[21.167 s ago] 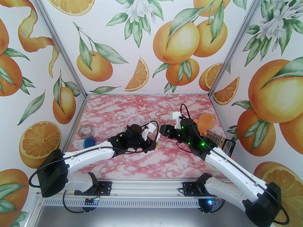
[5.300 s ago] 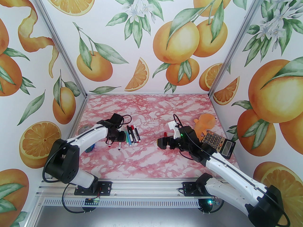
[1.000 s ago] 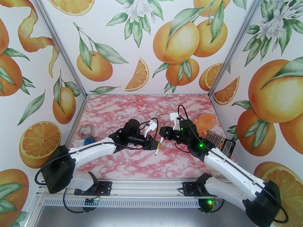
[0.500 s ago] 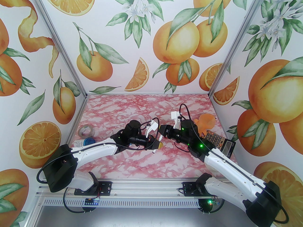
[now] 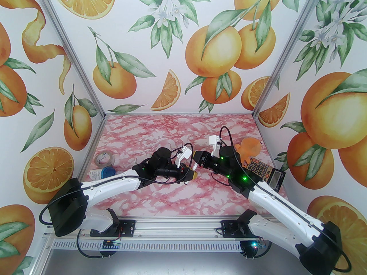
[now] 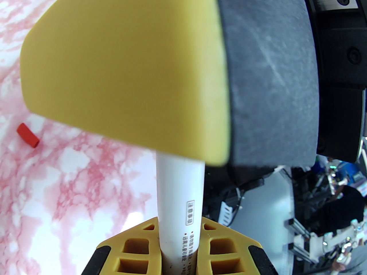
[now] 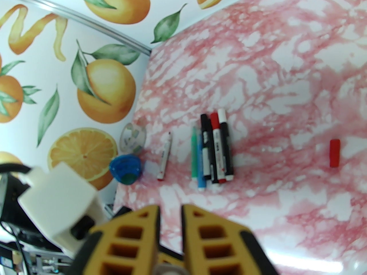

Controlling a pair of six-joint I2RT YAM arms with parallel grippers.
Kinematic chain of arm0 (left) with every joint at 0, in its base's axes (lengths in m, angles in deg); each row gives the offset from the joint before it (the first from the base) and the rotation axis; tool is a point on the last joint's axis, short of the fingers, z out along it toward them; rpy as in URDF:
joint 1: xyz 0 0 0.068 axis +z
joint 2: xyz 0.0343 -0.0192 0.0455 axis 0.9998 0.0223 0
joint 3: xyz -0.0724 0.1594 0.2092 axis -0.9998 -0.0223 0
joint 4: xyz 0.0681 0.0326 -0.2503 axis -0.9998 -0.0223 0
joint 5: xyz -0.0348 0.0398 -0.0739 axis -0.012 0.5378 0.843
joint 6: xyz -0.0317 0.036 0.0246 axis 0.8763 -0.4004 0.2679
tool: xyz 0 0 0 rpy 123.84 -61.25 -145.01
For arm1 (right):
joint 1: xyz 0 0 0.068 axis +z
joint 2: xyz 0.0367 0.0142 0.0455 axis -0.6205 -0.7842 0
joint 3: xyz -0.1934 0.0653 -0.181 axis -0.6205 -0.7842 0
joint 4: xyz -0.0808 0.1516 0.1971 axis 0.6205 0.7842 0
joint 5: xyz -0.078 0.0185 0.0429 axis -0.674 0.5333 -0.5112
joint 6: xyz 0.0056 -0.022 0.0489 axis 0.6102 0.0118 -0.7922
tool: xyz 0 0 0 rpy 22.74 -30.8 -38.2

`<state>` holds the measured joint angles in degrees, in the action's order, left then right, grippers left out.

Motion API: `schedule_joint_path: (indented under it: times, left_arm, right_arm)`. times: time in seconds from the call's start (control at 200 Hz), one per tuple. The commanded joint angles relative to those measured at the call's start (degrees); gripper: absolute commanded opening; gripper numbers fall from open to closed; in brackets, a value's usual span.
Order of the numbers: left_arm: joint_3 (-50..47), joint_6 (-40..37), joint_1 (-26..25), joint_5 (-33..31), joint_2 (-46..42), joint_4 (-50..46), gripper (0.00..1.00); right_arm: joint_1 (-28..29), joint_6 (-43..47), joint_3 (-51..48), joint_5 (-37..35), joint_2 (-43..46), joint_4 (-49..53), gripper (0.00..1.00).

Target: Open the pen caps

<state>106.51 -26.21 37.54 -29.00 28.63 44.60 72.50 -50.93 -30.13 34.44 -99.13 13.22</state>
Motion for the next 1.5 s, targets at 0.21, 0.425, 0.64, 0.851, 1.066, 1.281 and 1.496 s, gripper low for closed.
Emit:
schedule_joint_path:
  times: [0.21, 0.425, 0.64, 0.851, 1.066, 1.281, 1.496]
  left_arm:
    - [2.1, 0.8, 0.3, -4.0, 0.9, -5.9, 0.00]
    - [6.4, -3.9, -0.7, -4.0, 3.3, -12.2, 0.00]
    - [6.9, -2.7, -0.6, 4.1, 5.0, -9.6, 0.00]
    - [6.9, -1.4, -0.4, 8.3, 5.6, -6.9, 0.00]
    - [5.8, 0.3, 0.0, 10.9, 5.6, -3.1, 0.00]
    - [5.0, 0.1, 1.2, 11.9, 5.1, -3.8, 0.00]
    - [5.9, -3.6, 0.5, 1.8, 4.4, -9.5, 0.00]
  right_arm:
    - [-7.9, -1.9, 1.4, -7.3, 1.6, -0.9, 0.11]
    - [-10.8, -2.9, 3.0, -6.0, 0.7, 0.1, 0.11]
    - [-12.2, -2.3, 0.2, -1.6, 1.6, -8.1, 0.11]
    - [-14.1, -1.3, -2.0, 3.6, 1.7, -13.7, 0.11]
    - [-15.7, 1.8, -1.5, 9.7, 0.9, -18.0, 0.10]
    - [-16.1, 3.3, -0.9, 10.6, -0.4, -18.3, 0.10]
    - [-16.5, 2.4, 4.2, 0.2, -1.4, -4.3, 0.08]
